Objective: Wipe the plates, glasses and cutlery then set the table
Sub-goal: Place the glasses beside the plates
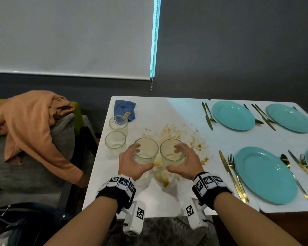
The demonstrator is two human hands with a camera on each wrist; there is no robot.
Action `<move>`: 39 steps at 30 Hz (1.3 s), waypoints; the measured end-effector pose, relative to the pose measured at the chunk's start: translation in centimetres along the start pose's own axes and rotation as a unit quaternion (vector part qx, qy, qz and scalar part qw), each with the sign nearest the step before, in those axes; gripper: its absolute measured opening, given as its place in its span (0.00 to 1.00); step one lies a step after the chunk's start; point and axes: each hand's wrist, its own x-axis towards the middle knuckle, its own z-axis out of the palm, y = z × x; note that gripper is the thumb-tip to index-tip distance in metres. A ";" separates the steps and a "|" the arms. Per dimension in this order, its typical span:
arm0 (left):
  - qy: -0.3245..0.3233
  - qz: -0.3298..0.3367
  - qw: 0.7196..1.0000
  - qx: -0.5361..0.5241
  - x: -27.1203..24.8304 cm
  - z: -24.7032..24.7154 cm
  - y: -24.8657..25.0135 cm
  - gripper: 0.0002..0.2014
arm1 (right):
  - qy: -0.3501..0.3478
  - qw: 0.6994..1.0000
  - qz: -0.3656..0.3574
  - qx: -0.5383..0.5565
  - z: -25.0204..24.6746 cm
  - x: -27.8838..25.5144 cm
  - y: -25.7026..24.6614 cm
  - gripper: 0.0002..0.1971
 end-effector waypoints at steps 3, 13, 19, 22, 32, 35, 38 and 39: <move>0.008 0.013 1.000 -0.019 0.9 1.8 3.3 0.46 | 0.046 0.999 0.006 0.010 -3.6 0.7 0.8 0.38; 0.025 0.044 0.998 -0.045 5.6 12.0 14.3 0.42 | 0.151 0.985 0.074 0.023 -18.8 4.3 9.5 0.36; 0.012 0.048 0.998 -0.044 8.9 23.4 22.7 0.40 | 0.202 0.968 0.141 0.047 -31.4 7.3 19.1 0.40; -0.007 0.047 0.998 -0.039 10.1 29.5 26.8 0.35 | 0.229 0.952 0.194 0.063 -37.2 8.5 24.1 0.38; -0.061 0.056 0.997 0.006 13.5 44.3 34.3 0.37 | 0.289 0.880 0.363 0.098 -49.9 12.0 38.0 0.38; -0.067 0.047 0.996 0.029 14.3 47.0 35.2 0.41 | 0.282 0.871 0.391 0.094 -51.6 12.8 40.8 0.40; -0.066 0.041 0.996 0.036 15.0 49.4 35.7 0.38 | 0.280 0.863 0.412 0.087 -52.8 13.8 43.2 0.42; -0.068 0.042 0.996 0.037 15.2 50.1 35.9 0.38 | 0.281 0.860 0.418 0.085 -53.0 14.0 44.0 0.42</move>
